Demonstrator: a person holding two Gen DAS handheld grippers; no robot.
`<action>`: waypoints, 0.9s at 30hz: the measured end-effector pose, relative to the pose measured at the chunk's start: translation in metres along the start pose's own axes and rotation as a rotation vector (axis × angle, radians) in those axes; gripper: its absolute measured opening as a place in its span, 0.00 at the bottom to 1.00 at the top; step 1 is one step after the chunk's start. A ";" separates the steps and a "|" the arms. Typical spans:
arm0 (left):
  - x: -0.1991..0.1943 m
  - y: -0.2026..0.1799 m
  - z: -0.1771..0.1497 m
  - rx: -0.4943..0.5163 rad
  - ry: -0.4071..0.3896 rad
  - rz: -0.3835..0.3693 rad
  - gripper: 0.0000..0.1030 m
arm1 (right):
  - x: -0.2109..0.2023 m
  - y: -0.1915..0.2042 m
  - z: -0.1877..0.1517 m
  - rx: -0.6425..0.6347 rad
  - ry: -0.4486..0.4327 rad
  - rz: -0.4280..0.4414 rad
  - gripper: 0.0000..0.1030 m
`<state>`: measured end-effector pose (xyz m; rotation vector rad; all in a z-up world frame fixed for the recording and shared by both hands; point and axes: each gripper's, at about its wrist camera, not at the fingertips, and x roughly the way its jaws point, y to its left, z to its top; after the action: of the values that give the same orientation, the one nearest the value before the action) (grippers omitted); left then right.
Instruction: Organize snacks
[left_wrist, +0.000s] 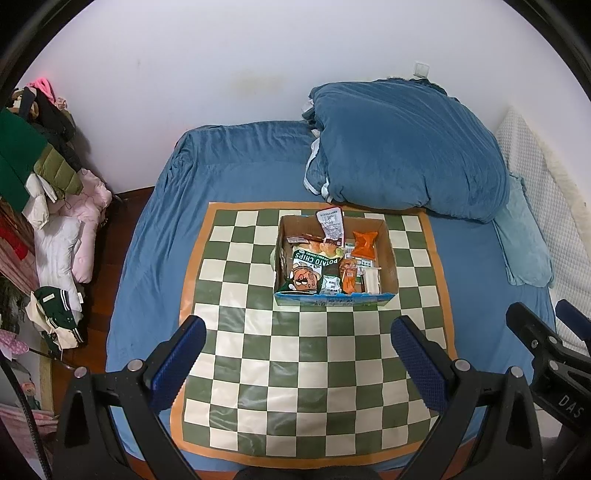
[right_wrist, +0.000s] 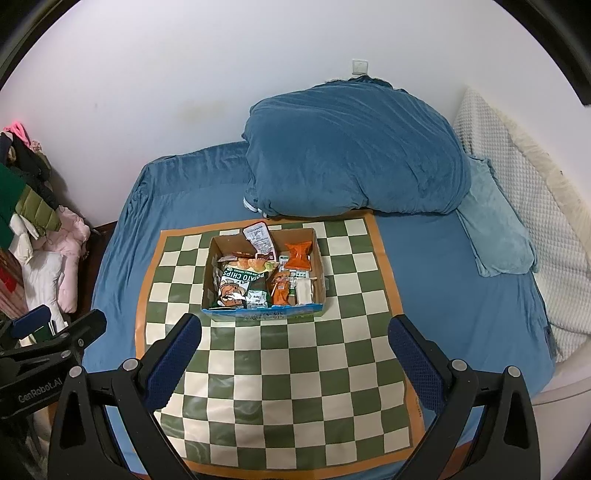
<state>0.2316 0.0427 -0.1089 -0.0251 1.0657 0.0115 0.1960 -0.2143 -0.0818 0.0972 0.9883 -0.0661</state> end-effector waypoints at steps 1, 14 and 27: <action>0.000 0.000 0.001 0.001 0.001 0.000 1.00 | 0.000 0.000 0.000 0.000 0.000 0.000 1.00; 0.000 0.001 0.001 -0.002 -0.001 0.002 1.00 | 0.000 0.000 0.000 0.000 0.000 0.000 1.00; 0.000 0.001 0.001 -0.004 -0.001 0.001 1.00 | 0.003 0.004 0.004 -0.012 -0.001 0.001 1.00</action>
<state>0.2327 0.0440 -0.1080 -0.0285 1.0650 0.0141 0.2010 -0.2104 -0.0816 0.0871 0.9872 -0.0592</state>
